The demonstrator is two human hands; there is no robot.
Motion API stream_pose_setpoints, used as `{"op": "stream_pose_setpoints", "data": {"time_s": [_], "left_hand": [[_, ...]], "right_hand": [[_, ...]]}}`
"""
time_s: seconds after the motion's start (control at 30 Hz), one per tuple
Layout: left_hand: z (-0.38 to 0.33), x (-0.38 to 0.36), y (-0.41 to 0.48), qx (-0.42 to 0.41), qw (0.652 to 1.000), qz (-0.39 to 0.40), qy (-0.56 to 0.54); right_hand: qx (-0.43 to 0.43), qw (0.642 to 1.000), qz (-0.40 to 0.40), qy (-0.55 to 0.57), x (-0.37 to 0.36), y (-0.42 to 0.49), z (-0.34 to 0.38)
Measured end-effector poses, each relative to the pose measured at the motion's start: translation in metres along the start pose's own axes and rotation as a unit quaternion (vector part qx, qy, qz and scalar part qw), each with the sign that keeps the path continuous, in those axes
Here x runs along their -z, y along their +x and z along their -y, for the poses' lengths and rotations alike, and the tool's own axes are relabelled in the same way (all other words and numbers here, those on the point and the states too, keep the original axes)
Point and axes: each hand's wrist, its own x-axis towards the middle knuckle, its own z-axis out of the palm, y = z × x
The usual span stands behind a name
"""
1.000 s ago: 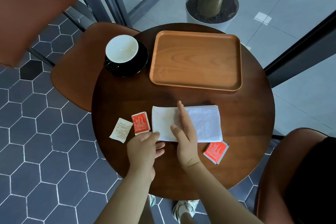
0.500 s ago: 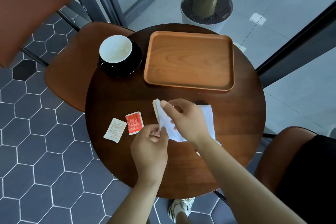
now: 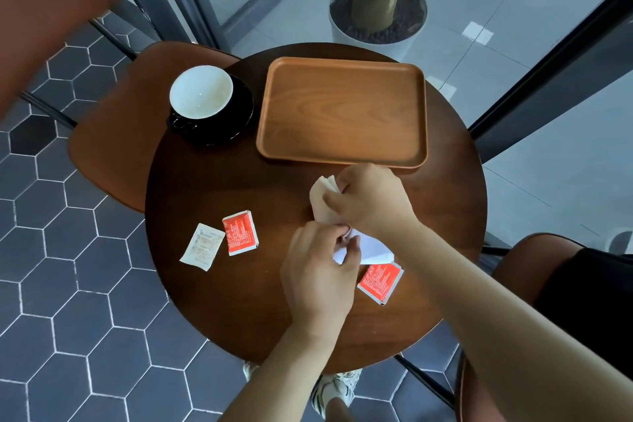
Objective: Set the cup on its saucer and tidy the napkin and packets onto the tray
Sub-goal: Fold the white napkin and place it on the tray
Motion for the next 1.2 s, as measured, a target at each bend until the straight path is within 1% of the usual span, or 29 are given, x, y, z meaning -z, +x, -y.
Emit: {"op": "stream_pose_setpoints", "data": {"time_s": [0.2,0.33,0.47,0.6,0.7,0.77,0.83,0.9,0.93,1.0,1.1,1.2], "left_hand": [[-0.012,-0.021,-0.008,-0.061,0.997,0.036,0.016],[-0.018,-0.034,-0.012,-0.101,0.993,0.053,0.04],[-0.015,-0.044,-0.015,-0.126,0.986,0.082,0.072],[-0.009,-0.049,-0.017,-0.139,0.979,0.125,0.076],[-0.006,-0.052,-0.021,-0.155,0.974,0.149,0.065],[-0.002,-0.051,-0.022,-0.163,0.975,0.144,0.04],[0.003,-0.049,-0.02,-0.151,0.981,0.117,0.022],[0.01,-0.049,-0.013,-0.136,0.984,0.101,0.053],[0.013,-0.049,-0.008,-0.131,0.981,0.114,0.082],[0.019,-0.052,0.0,-0.13,0.968,0.165,0.139],[0.03,-0.057,0.009,-0.147,0.936,0.243,0.205],[0.041,-0.064,0.008,-0.153,0.918,0.273,0.244]], "right_hand": [[-0.069,0.995,0.021,0.067,0.012,-0.005,-0.044],[-0.104,0.987,-0.007,0.12,0.013,-0.014,-0.068],[-0.108,0.988,-0.03,0.109,0.005,-0.02,-0.081],[-0.1,0.989,-0.065,0.083,-0.004,-0.028,-0.086],[-0.108,0.985,-0.084,0.104,-0.01,-0.032,-0.089],[-0.111,0.981,-0.102,0.121,-0.014,-0.034,-0.091],[-0.108,0.978,-0.124,0.131,-0.017,-0.035,-0.093],[-0.102,0.975,-0.144,0.134,-0.019,-0.036,-0.096],[-0.098,0.975,-0.149,0.131,-0.02,-0.036,-0.097],[-0.093,0.977,-0.151,0.122,-0.022,-0.037,-0.099],[-0.078,0.979,-0.156,0.102,-0.025,-0.037,-0.101],[-0.058,0.984,-0.161,0.057,-0.029,-0.037,-0.104]]}}
